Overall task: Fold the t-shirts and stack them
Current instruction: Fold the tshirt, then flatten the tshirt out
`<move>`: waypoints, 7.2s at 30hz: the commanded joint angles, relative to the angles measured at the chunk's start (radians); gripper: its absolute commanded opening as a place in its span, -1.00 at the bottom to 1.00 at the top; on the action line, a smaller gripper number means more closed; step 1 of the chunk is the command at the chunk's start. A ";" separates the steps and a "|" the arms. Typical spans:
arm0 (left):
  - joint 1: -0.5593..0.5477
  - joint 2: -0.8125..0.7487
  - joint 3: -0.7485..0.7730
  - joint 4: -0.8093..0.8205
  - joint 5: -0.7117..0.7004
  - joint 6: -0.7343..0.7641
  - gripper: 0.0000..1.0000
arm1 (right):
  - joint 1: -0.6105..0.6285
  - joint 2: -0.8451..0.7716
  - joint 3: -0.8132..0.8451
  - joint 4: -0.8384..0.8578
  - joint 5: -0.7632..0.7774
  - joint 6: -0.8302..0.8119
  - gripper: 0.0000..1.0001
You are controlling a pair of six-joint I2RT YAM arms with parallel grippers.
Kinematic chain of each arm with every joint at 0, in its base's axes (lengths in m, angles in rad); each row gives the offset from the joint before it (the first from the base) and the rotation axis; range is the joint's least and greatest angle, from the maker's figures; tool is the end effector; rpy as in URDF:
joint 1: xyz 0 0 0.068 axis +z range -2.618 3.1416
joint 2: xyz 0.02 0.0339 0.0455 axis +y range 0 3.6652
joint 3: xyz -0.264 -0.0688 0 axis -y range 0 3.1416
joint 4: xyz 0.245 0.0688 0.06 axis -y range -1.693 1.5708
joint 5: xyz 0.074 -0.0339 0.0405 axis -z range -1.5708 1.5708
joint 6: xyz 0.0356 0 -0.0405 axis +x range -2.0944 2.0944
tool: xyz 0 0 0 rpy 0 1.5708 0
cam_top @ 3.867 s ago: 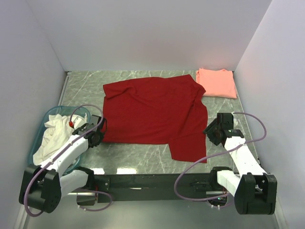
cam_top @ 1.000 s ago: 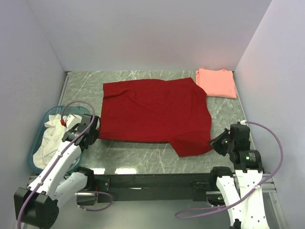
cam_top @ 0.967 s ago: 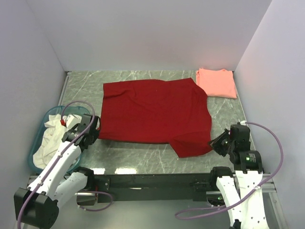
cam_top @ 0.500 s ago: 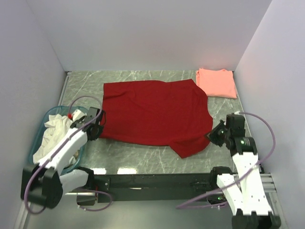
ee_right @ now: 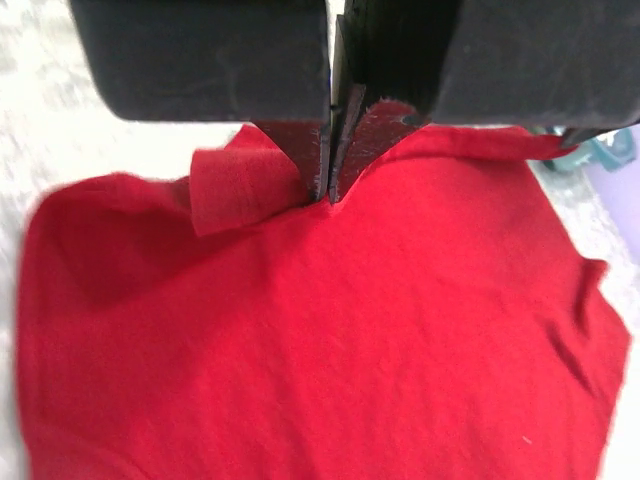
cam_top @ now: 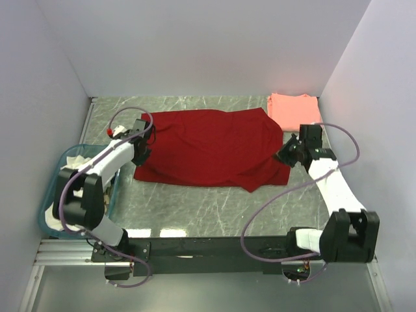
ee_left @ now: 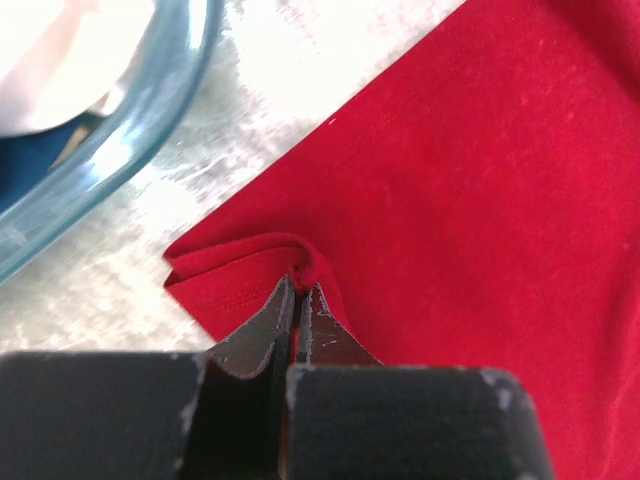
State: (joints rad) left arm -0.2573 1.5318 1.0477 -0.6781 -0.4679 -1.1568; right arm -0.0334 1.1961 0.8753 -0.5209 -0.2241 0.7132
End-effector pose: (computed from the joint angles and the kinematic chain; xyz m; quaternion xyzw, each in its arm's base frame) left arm 0.2908 -0.0599 0.2193 -0.4565 0.8374 0.0444 0.2975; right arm 0.2473 -0.0003 0.2578 0.3015 0.8790 0.2166 0.2992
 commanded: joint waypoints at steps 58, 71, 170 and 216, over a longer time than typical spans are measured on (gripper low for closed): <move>0.112 0.257 0.261 0.046 0.097 0.109 -0.95 | -0.108 0.352 0.182 0.216 -0.098 0.000 -1.00; 0.150 0.289 0.273 0.098 0.160 0.167 -0.96 | -0.108 0.487 0.275 0.222 -0.116 0.002 -1.00; 0.030 0.019 -0.224 0.298 0.215 0.111 0.04 | 0.148 0.709 0.470 0.349 -0.023 -0.015 -1.00; 0.053 -0.028 -0.287 0.399 0.252 0.082 0.11 | -0.126 0.272 -0.174 0.381 0.080 0.022 -0.19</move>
State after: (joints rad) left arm -0.2195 1.5532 0.8112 -0.2745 -0.1707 -1.0458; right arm -0.1410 1.5143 0.7177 -0.1650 -0.1356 0.7387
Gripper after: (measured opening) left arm 0.549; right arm 0.405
